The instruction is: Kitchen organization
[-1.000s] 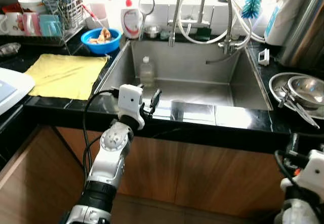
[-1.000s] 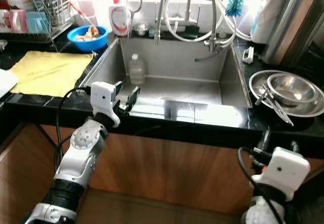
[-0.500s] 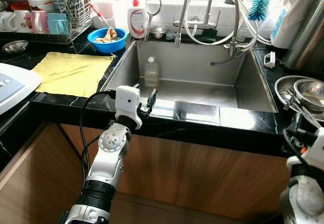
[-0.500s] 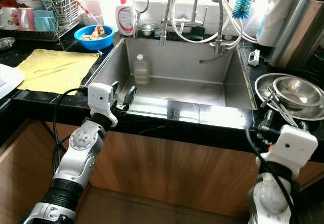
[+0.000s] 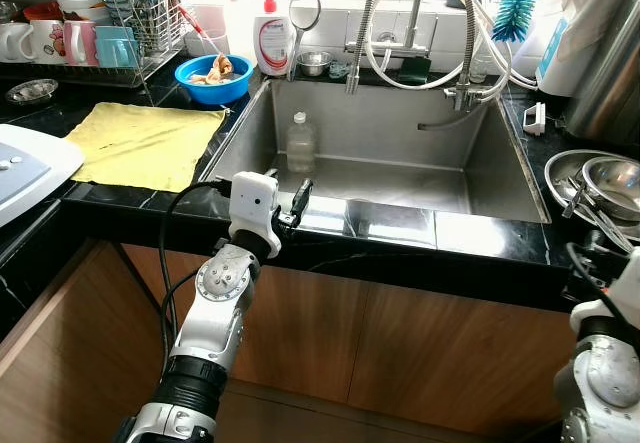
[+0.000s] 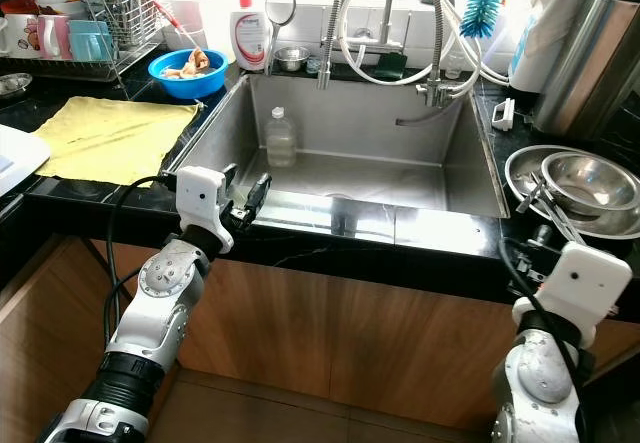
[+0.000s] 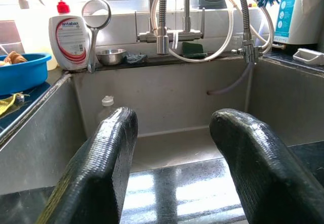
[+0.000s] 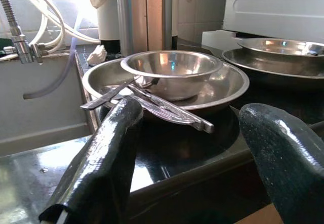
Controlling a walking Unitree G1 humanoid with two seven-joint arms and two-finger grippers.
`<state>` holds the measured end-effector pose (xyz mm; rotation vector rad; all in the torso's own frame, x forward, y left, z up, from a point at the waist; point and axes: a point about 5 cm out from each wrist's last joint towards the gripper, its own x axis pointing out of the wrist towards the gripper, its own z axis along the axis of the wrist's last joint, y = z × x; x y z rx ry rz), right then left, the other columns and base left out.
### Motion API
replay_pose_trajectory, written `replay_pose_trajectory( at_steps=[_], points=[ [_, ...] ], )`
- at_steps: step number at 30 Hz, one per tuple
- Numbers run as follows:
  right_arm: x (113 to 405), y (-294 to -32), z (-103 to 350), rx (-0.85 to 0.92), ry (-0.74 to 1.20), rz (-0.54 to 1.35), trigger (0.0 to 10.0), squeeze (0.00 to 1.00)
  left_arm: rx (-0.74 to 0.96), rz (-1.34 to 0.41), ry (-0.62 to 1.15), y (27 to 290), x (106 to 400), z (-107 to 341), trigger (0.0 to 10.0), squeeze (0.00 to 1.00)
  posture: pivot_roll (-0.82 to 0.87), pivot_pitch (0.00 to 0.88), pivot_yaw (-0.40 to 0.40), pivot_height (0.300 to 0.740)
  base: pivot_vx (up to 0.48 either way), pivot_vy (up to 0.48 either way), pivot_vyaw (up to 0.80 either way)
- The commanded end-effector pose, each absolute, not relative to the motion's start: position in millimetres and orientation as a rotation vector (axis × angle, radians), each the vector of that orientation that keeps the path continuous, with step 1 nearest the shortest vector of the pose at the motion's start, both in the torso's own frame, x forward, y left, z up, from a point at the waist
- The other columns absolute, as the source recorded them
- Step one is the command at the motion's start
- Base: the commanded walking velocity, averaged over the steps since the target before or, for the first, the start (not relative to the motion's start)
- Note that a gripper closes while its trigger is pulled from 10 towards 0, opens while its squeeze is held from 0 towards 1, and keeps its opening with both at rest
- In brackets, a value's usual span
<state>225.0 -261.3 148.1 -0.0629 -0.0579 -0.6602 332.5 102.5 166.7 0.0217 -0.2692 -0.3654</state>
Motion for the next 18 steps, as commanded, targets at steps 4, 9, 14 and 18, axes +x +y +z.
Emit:
replay_pose_trajectory(
  at_steps=[4,9,14,18],
  points=[
    [225.8,-269.0,149.4,-0.038,-0.044,-0.697,10.0,0.0,0.037,-0.362,-0.269,103.7,331.7,165.6,10.0,0.0,-0.08,0.0,-0.014,0.74,0.0,0.0,0.0],
    [224.4,-272.2,147.5,-0.037,-0.029,-0.716,10.0,0.0,0.044,-0.365,-0.264,104.6,331.0,164.6,10.0,0.0,-0.07,0.0,-0.012,0.74,0.0,0.0,0.0],
    [225.7,-271.8,145.6,-0.025,-0.014,-0.71,2.2,0.0,0.045,-0.363,-0.26,105.6,331.6,164.4,10.0,0.0,-0.07,0.0,-0.013,0.74,0.0,0.0,0.0],
    [227.7,-271.5,143.4,-0.02,-0.002,-0.707,0.0,0.0,0.047,-0.373,-0.261,103.0,330.4,164.4,10.0,0.0,-0.07,0.0,-0.013,0.74,0.0,0.0,0.0]
  ],
)
